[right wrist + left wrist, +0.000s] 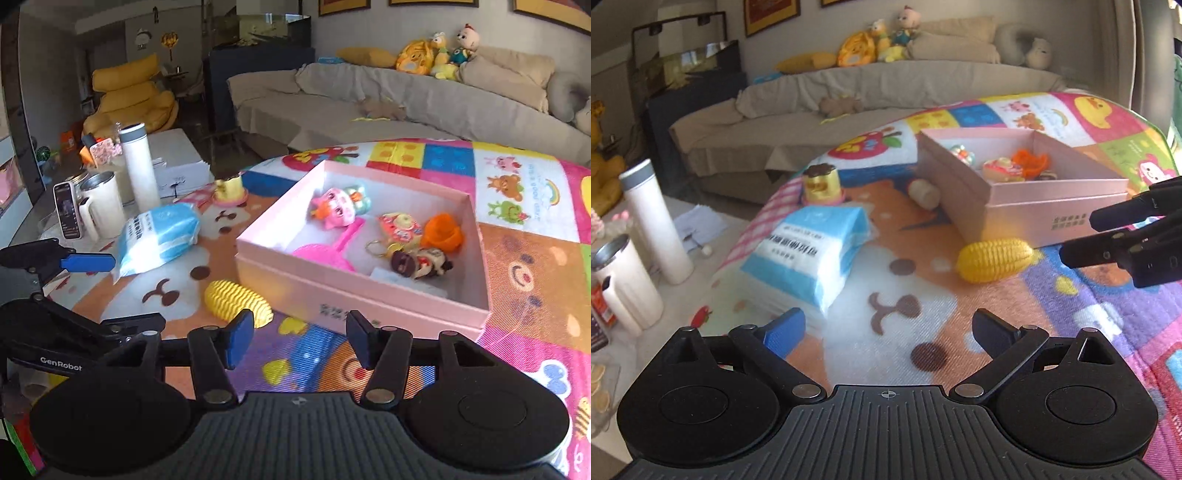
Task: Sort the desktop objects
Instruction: 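Reach the right gripper past the yellow corn and grasp the yellow pudding toy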
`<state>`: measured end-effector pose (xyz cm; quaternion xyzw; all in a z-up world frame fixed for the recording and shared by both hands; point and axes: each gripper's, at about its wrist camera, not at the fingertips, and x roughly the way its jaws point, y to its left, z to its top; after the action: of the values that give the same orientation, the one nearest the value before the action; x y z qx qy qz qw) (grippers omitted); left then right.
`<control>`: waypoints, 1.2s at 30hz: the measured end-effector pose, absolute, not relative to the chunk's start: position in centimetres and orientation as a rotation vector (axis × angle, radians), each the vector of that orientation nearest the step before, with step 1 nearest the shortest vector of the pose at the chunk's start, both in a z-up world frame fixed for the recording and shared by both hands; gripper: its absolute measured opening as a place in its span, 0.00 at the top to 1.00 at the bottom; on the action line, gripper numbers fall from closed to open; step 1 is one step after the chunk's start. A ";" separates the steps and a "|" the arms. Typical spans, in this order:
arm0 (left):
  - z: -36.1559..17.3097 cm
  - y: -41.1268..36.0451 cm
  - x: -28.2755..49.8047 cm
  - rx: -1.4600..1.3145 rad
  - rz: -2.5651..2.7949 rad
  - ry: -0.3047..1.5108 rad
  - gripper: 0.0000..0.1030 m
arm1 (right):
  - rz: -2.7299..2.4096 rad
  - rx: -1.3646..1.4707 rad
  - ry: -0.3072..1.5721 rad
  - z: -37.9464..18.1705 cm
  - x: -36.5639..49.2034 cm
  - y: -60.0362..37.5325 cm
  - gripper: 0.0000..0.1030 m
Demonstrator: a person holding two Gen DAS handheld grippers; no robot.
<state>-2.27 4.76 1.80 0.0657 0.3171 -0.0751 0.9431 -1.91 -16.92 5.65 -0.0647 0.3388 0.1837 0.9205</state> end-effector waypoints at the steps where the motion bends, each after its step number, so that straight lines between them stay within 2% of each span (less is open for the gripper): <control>1: 1.5 5.1 -2.4 0.141 -0.126 0.645 0.03 | 0.379 -0.140 0.701 5.1 -1.9 -16.2 0.39; 5: 1.5 6.3 -2.7 0.104 -0.102 0.650 0.01 | 0.391 -0.084 0.749 3.4 -1.0 -14.3 0.37; 9: 1.4 6.2 -2.9 0.118 -0.108 0.653 0.01 | 0.359 -0.030 0.782 2.4 0.7 -12.5 0.24; 12: 1.4 5.9 -3.0 0.131 -0.112 0.656 0.01 | 0.324 0.021 0.812 1.9 2.0 -11.7 0.23; 14: 1.3 5.8 -3.0 0.132 -0.111 0.655 0.01 | 0.296 0.017 0.811 1.9 2.4 -11.2 0.29; 15: 1.3 5.8 -3.0 0.129 -0.110 0.655 0.01 | 0.288 -0.005 0.809 1.9 2.5 -10.9 0.39; 23: 1.3 5.9 -3.0 0.120 -0.107 0.661 0.01 | 0.317 -0.067 0.786 1.9 -0.9 -13.6 0.40; 26: 1.3 5.4 -2.9 0.143 -0.103 0.661 0.01 | 0.311 -0.099 0.781 1.8 -2.5 -15.7 0.48; 32: 1.1 4.8 -2.9 0.178 -0.104 0.667 0.00 | 0.314 -0.083 0.796 2.7 -3.3 -17.8 0.44; 36: 0.9 5.3 -2.3 0.142 -0.126 0.696 0.00 | 0.406 -0.067 0.746 6.3 -2.2 -16.6 0.40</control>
<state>-2.33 5.33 0.93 0.0696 0.3406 -0.0615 0.9356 -2.24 -16.56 6.27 -0.0323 0.3620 0.1970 0.9106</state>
